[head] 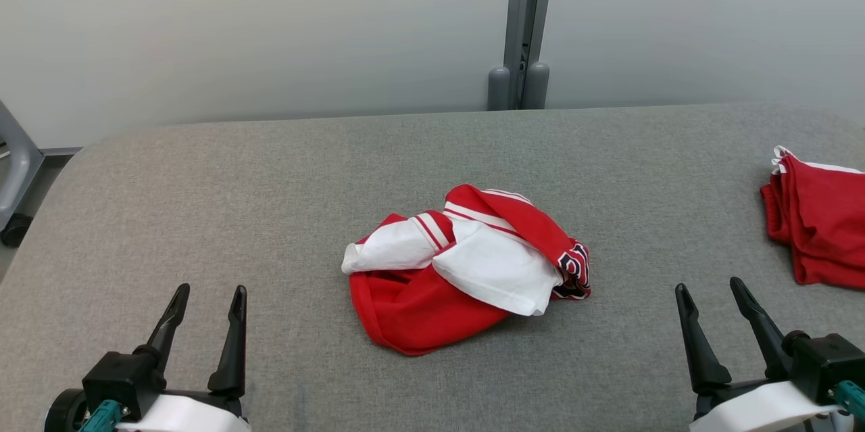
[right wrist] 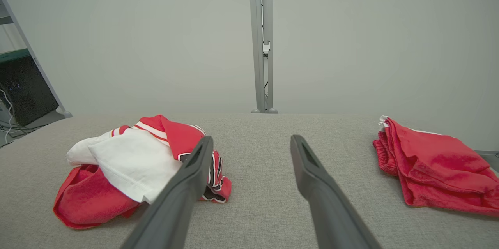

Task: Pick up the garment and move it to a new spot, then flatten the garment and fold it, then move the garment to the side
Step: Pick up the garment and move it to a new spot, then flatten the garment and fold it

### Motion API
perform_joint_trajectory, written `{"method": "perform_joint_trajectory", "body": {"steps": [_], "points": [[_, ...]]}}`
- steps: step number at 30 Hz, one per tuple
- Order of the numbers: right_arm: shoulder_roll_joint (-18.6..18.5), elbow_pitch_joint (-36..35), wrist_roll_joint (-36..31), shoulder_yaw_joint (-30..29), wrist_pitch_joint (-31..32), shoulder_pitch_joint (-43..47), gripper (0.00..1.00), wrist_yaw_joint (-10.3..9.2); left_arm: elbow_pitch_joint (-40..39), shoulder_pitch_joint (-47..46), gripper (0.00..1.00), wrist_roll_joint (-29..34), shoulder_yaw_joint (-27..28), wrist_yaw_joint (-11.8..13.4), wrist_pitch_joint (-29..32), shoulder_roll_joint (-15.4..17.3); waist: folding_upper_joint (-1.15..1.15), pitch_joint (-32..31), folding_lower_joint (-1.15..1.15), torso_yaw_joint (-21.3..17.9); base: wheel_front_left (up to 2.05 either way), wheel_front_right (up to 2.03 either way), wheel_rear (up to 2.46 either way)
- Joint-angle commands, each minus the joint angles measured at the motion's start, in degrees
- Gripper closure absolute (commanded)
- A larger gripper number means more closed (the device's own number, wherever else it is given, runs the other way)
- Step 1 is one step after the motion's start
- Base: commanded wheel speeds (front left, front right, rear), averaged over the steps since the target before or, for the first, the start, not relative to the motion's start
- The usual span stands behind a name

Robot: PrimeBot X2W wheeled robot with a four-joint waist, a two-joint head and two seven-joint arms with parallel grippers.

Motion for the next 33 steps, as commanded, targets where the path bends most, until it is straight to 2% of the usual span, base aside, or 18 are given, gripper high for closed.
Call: {"method": "perform_joint_trajectory", "body": {"steps": [1,23,33], "points": [[-0.3,-0.2,0.0,-0.2,0.0,0.3,0.0,0.01,-0.3,0.6,0.0,0.3,0.0,0.4,0.2,0.3,0.0,0.0,0.0,0.1,0.0,0.0,0.0],[-0.2,-0.8,-0.2,-0.1,0.1,-0.4,0.0,0.01,-1.4,-0.6,0.0,0.7,-1.3,1.1,0.9,0.7,0.0,0.8,0.0,1.1,0.0,0.0,0.0],[-3.7,3.2,-2.1,10.7,1.3,-5.8,0.0,0.01,-0.2,-5.2,0.0,0.9,-3.1,-0.4,0.1,-0.4,0.0,5.0,0.0,5.9,0.0,0.0,0.0]]}}
